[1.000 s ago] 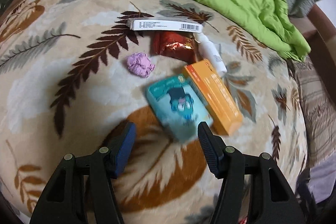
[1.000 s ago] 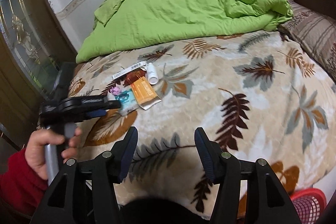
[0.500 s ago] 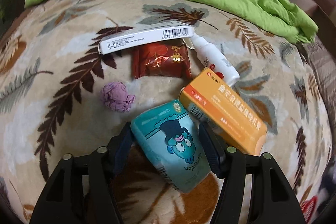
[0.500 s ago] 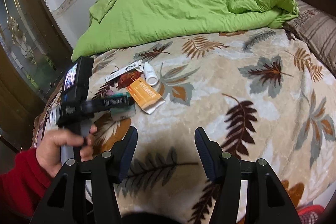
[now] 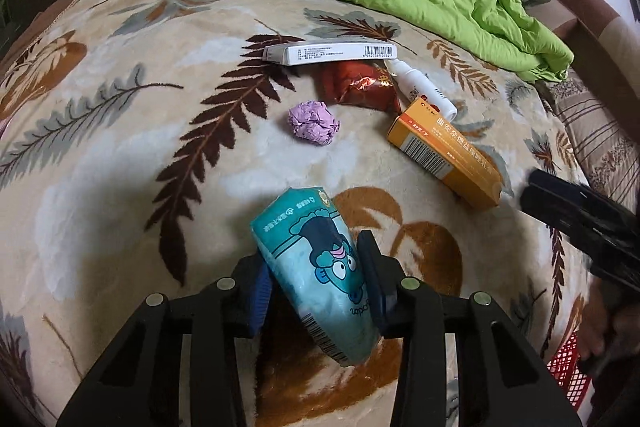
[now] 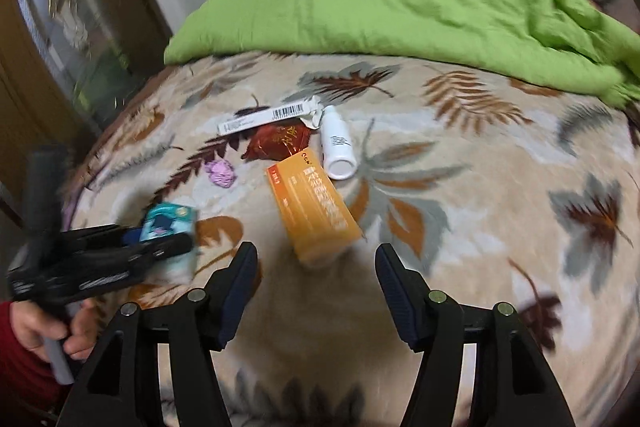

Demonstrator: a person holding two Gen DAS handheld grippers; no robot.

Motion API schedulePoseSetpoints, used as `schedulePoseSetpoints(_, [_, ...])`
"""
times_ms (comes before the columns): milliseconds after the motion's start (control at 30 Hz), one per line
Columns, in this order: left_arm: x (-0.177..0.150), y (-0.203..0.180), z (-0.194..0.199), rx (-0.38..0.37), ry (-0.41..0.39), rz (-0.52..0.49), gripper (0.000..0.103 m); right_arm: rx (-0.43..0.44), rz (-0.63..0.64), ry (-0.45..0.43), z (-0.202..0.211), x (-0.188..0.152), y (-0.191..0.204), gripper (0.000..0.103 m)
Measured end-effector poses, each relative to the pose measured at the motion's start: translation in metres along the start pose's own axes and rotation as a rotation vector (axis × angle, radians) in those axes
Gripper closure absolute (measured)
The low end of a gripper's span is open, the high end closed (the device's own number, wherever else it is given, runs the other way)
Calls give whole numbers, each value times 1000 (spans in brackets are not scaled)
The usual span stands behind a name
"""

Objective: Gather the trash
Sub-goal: 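Close the right tool on the orange medicine box while the left tool holds the packet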

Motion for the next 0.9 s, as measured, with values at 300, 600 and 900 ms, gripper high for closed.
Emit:
schedulePoseSetpoints(300, [0, -2, -5, 37, -43, -18, 60, -19, 69, 69, -55, 10, 5, 37])
schedulePoseSetpoints(600, [-6, -5, 8, 86, -103, -38, 65, -75, -12, 53, -40, -7, 23, 48])
schedulePoseSetpoints(900, [-25, 5, 39, 189, -165, -21, 65, -107, -122, -59, 12, -27, 56, 48])
Point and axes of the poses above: each gripper's, at about its wrist camera, not at the fingertips, and z roughly against the way its jaws point, y to its left, x to its top, the point moved 7 cm from there along -z, roughly the way its jaws point, and after that the axes turned 2 degrees about -y, right-handed, at the moved point
